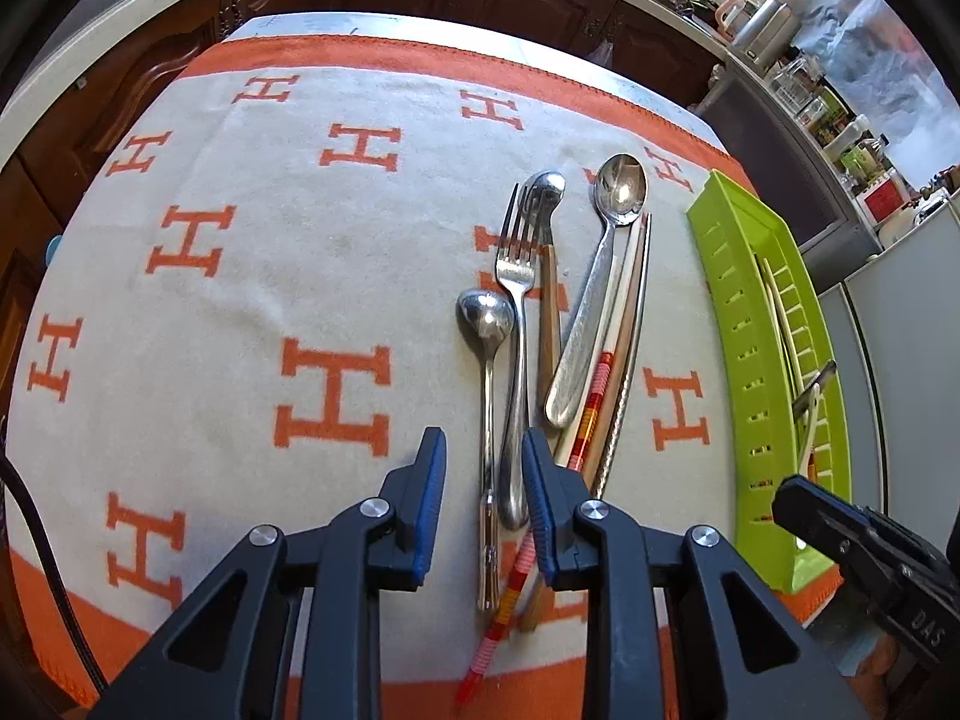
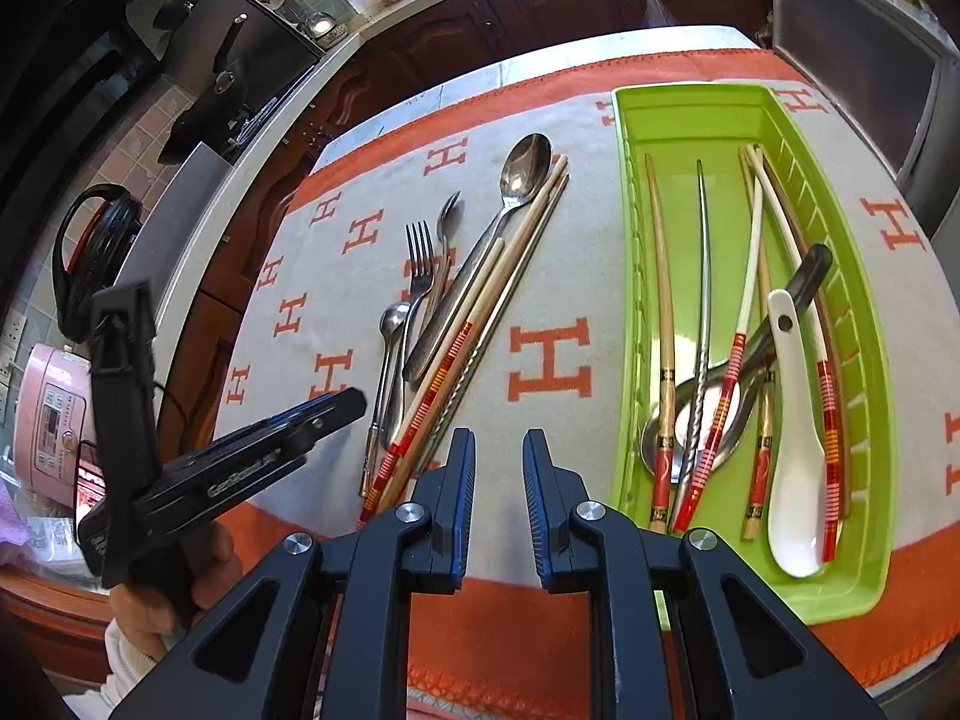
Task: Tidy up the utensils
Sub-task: 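Withdraw both tools from the tray back over the remaining utensils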
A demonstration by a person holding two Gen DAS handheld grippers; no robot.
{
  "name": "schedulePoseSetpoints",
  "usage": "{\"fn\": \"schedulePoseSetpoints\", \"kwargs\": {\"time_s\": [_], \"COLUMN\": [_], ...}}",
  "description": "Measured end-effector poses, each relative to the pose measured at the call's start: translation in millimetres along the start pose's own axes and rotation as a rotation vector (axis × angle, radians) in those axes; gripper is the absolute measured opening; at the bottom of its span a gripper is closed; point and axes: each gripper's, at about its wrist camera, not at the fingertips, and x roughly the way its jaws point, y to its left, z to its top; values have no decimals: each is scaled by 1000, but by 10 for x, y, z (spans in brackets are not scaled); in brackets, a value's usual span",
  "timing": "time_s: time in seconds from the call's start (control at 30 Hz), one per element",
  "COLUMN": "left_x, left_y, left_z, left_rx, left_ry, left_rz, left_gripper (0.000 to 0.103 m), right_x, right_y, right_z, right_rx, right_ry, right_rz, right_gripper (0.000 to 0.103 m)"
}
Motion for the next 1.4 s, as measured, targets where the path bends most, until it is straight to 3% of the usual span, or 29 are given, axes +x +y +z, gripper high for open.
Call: {"fn": "schedulePoseSetpoints", "kwargs": {"time_s": [0.3,0.63,0.77,0.9,1.1,1.4], "left_x": [247,389,405,381,282,59], "left_y": [2,-131,-207,-141,-137,-86], "left_z": [254,429,424,387,273,243], "left_rx": [-5,35,64,25,46,54], "left_ry": [4,-7,-22,-32,-65,-104], "left_rz": [22,30,31,0,16,-17], "left_gripper": [11,11,10,4,3,2], "right_x": [115,326,391,413,410,410], "right_y": [-52,-91,-103,-152,-179,-52], "right_z": [129,249,268,285,276,328], "right_rx": [-16,-9,0,9,14,-6], "right_ry": [-7,8,10,7,5,6], "right_rz": [5,19,22,24,28,45], "right_gripper": [16,16,17,16,16,16]}}
